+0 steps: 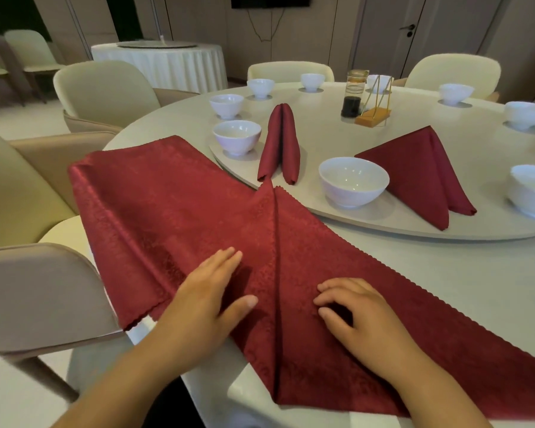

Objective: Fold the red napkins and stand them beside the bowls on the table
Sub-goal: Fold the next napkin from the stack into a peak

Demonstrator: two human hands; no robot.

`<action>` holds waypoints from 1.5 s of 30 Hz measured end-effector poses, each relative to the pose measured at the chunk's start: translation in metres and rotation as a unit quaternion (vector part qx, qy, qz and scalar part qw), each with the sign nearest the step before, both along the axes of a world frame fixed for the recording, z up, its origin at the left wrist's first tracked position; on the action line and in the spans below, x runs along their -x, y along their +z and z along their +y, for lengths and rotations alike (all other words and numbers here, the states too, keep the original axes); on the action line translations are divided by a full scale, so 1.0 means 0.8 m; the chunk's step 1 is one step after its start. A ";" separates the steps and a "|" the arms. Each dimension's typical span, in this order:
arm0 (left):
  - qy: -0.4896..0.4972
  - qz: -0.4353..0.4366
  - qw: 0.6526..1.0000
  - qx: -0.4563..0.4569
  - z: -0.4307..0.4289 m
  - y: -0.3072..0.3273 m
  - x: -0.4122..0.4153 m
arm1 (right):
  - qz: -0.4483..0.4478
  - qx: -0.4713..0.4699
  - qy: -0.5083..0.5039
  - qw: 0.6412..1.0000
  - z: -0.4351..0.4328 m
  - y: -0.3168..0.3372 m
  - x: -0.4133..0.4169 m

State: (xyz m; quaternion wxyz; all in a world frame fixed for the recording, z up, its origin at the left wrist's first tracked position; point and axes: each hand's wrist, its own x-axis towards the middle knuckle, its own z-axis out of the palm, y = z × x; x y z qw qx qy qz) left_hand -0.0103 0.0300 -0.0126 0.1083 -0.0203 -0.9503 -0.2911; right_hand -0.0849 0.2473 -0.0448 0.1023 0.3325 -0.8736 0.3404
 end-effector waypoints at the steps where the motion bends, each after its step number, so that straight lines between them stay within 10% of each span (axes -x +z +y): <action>1: 0.000 -0.012 1.000 0.024 0.004 -0.006 -0.002 | -0.009 0.003 0.000 1.000 0.000 -0.001 -0.001; 9: -0.022 -0.075 0.962 0.261 0.012 -0.029 0.003 | 0.114 -0.046 0.003 0.992 -0.013 0.012 -0.018; 17: -0.022 -0.120 0.961 0.249 0.016 -0.025 0.005 | 0.095 -0.256 0.050 0.961 -0.035 0.011 -0.036; 28: 0.096 -0.193 0.957 0.195 -0.084 0.004 0.065 | 0.079 -0.257 0.064 0.961 -0.034 0.011 -0.036; 34: 0.083 0.120 0.988 0.055 -0.063 0.008 0.047 | -0.036 -0.201 0.113 0.972 -0.031 0.010 -0.029; 45: -0.083 0.154 0.978 0.118 0.009 -0.058 -0.026 | -0.032 -0.207 0.120 0.971 -0.034 0.014 -0.030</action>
